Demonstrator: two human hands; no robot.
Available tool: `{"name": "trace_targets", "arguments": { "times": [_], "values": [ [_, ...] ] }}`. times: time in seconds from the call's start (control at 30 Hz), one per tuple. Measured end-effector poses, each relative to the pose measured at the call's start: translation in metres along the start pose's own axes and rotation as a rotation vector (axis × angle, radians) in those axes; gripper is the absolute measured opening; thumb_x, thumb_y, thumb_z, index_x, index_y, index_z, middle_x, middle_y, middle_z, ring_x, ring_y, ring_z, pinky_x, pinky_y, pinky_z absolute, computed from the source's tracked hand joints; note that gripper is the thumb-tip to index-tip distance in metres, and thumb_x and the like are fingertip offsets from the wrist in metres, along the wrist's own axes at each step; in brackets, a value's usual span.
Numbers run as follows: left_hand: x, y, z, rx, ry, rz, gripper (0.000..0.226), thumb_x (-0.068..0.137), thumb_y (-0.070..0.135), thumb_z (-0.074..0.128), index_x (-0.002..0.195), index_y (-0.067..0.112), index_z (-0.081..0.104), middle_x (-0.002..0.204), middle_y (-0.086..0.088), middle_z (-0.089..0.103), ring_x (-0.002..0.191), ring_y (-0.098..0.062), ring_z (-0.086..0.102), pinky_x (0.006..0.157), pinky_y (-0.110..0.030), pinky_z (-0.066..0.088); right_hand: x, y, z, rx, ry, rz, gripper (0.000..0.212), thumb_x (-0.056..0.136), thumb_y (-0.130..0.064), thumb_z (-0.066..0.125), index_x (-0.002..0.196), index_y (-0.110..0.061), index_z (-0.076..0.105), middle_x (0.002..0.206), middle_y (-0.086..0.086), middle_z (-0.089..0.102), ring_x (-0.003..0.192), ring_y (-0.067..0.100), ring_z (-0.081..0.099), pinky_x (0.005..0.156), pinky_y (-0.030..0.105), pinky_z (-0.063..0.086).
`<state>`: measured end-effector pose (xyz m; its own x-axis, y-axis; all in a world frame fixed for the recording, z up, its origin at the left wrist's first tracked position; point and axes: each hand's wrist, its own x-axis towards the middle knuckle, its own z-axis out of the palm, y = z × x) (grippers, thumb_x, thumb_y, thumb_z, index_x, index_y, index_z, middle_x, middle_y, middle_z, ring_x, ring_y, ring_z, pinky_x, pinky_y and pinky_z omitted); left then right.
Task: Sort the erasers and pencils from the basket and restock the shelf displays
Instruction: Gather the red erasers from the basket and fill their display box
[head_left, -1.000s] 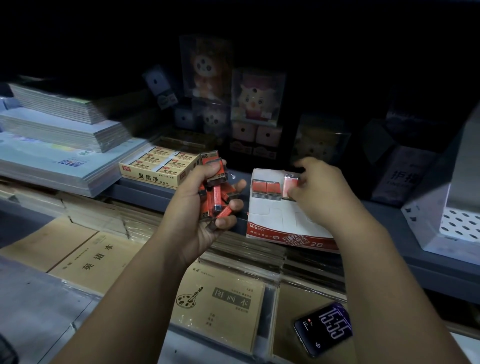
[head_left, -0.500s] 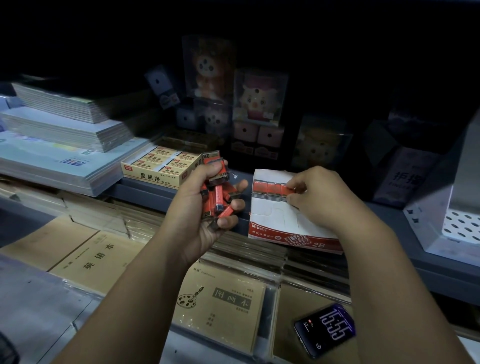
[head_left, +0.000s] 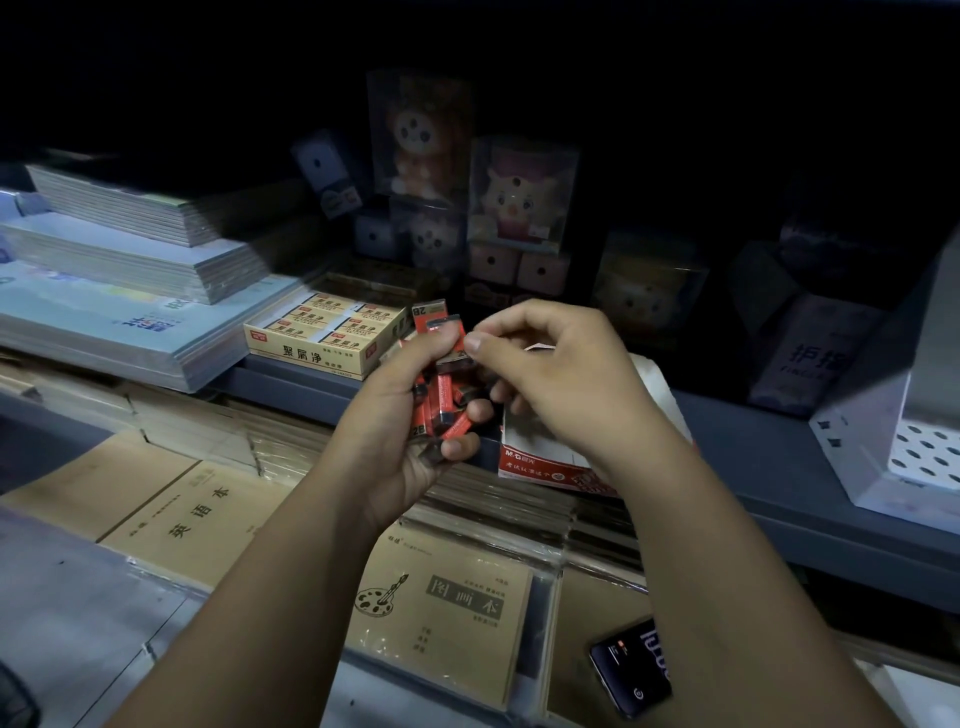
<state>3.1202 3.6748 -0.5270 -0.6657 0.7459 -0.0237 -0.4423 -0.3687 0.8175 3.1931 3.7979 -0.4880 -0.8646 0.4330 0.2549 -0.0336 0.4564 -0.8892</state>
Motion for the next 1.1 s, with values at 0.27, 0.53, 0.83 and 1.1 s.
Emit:
{"name": "trace_targets", "arguments": {
  "times": [0.27, 0.53, 0.83, 1.1],
  "values": [
    [0.001, 0.000, -0.002, 0.037, 0.011, 0.017, 0.046, 0.096, 0.049, 0.060, 0.111, 0.006, 0.065, 0.080, -0.014, 0.060, 0.061, -0.015, 0.051, 0.037, -0.018, 0.038, -0.004, -0.005, 0.006, 0.120, -0.038, 0.190, 0.023, 0.086, -0.030, 0.079, 0.090, -0.008, 0.074, 0.064, 0.013, 0.067, 0.052, 0.011, 0.065, 0.049, 0.021, 0.044],
    [0.001, -0.002, 0.000, 0.030, 0.032, 0.014, 0.035, 0.101, 0.042, 0.053, 0.100, 0.010, 0.068, 0.078, -0.010, 0.060, 0.059, -0.015, 0.050, 0.034, -0.019, 0.036, -0.003, -0.007, -0.001, 0.413, -0.053, 0.318, 0.013, 0.092, -0.009, 0.069, 0.089, 0.004, 0.069, 0.065, 0.016, 0.060, 0.049, 0.021, 0.062, 0.051, 0.026, 0.044],
    [0.001, -0.003, 0.000, -0.008, 0.048, 0.007, 0.021, 0.099, 0.026, 0.052, 0.112, 0.012, 0.062, 0.083, -0.007, 0.063, 0.058, -0.015, 0.053, 0.033, -0.019, 0.034, -0.001, -0.003, -0.014, 0.520, -0.015, 0.314, 0.014, 0.094, -0.005, 0.068, 0.100, 0.007, 0.067, 0.086, 0.026, 0.074, 0.069, 0.021, 0.073, 0.068, 0.027, 0.062],
    [0.001, -0.002, 0.001, -0.055, 0.074, 0.015, 0.020, 0.098, 0.023, 0.054, 0.116, 0.022, 0.061, 0.089, -0.008, 0.066, 0.061, -0.018, 0.052, 0.034, -0.019, 0.033, 0.002, 0.003, -0.041, 0.357, 0.153, 0.290, 0.006, 0.095, -0.002, 0.064, 0.099, 0.001, 0.068, 0.078, 0.017, 0.076, 0.071, 0.026, 0.074, 0.065, 0.031, 0.063]
  ]
}}
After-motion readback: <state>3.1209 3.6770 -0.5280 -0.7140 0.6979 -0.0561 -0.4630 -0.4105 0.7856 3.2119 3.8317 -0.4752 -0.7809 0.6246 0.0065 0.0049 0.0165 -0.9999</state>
